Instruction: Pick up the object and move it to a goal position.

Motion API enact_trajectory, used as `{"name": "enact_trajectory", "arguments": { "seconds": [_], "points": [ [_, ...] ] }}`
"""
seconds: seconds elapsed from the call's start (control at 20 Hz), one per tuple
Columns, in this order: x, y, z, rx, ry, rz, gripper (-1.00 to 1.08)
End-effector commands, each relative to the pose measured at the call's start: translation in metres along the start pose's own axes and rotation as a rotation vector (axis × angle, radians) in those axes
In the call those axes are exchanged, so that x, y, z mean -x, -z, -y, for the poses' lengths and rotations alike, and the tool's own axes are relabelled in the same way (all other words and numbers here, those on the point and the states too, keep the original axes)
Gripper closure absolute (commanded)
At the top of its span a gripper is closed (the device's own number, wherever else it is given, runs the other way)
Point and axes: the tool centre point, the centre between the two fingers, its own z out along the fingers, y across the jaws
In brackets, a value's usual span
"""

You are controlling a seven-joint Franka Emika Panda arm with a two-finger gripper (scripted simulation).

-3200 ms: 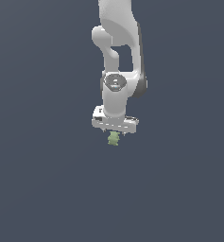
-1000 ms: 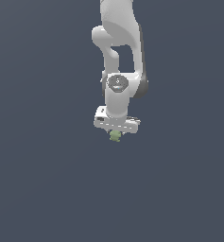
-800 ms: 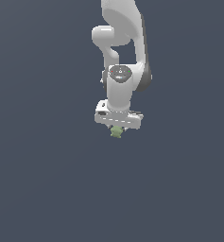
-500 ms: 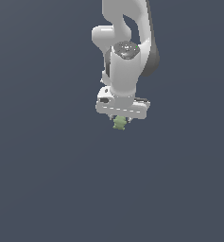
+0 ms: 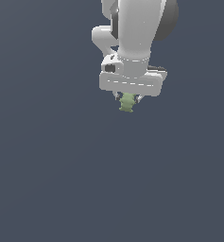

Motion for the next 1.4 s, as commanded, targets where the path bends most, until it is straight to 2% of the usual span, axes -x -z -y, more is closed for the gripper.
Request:
{"name": "enact_trajectory", "arguments": {
  "seconds": [0.0, 0.7, 1.0, 1.35],
  "points": [
    [0.003, 0.027, 0.005, 0.000, 0.000, 0.001, 1.08],
    [0.009, 0.161, 0.030, 0.000, 0.000, 0.002, 1.08],
    [0.009, 0.192, 0.036, 0.000, 0.001, 0.002, 1.08],
    [0.008, 0.207, 0.040, 0.000, 0.001, 0.002, 1.08]
  ]
}}
